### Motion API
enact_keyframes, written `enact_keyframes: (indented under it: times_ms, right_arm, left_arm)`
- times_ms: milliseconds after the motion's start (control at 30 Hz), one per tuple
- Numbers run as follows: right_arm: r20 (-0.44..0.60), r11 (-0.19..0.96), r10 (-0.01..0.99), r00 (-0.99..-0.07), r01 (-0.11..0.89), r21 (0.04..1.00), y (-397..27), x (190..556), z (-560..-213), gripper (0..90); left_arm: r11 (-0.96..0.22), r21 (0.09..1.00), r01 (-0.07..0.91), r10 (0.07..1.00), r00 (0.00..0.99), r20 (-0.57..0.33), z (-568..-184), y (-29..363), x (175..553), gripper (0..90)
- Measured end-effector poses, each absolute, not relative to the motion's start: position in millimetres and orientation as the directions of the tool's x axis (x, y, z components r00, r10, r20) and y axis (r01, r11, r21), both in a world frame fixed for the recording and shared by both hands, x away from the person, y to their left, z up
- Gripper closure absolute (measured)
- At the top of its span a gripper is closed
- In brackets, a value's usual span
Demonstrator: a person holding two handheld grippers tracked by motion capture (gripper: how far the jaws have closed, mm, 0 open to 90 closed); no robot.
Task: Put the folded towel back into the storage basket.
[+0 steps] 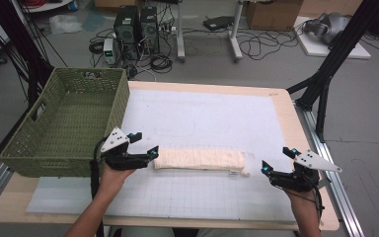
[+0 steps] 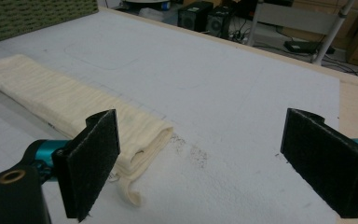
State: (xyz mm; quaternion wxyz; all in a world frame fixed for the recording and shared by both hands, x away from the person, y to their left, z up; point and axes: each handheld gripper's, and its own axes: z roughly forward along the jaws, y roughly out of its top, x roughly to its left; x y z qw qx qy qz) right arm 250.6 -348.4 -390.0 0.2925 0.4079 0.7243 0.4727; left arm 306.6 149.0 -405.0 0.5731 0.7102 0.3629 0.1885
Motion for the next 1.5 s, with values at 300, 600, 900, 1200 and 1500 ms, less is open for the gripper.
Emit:
enact_keyframes:
  times_ms: [300,600,900,1200,1500]
  right_arm:
    - [-0.010,0.191,0.871,-0.490,0.321,0.927,-350,251,-392,10.9]
    - [-0.017,0.211,0.862,-0.507,0.327,0.921,-344,252,-394,10.9]
    - [-0.023,0.226,0.858,-0.514,0.336,0.914,-342,251,-397,10.9]
    - [-0.018,0.225,0.856,-0.516,0.343,0.912,-341,252,-399,10.9]
    - [-0.021,0.233,0.853,-0.521,0.346,0.909,-339,254,-401,10.9]
  left_arm:
    - [-0.080,0.941,0.329,0.726,0.666,-0.171,-410,146,310,17.3]
    - [-0.106,0.905,0.412,0.741,0.640,-0.204,-419,143,312,19.8]
    - [-0.145,0.875,0.461,0.754,0.625,-0.204,-427,139,315,28.8]
    - [-0.210,0.837,0.505,0.746,0.637,-0.197,-436,132,317,38.1]
    - [-0.268,0.796,0.543,0.771,0.616,-0.160,-438,130,313,35.4]
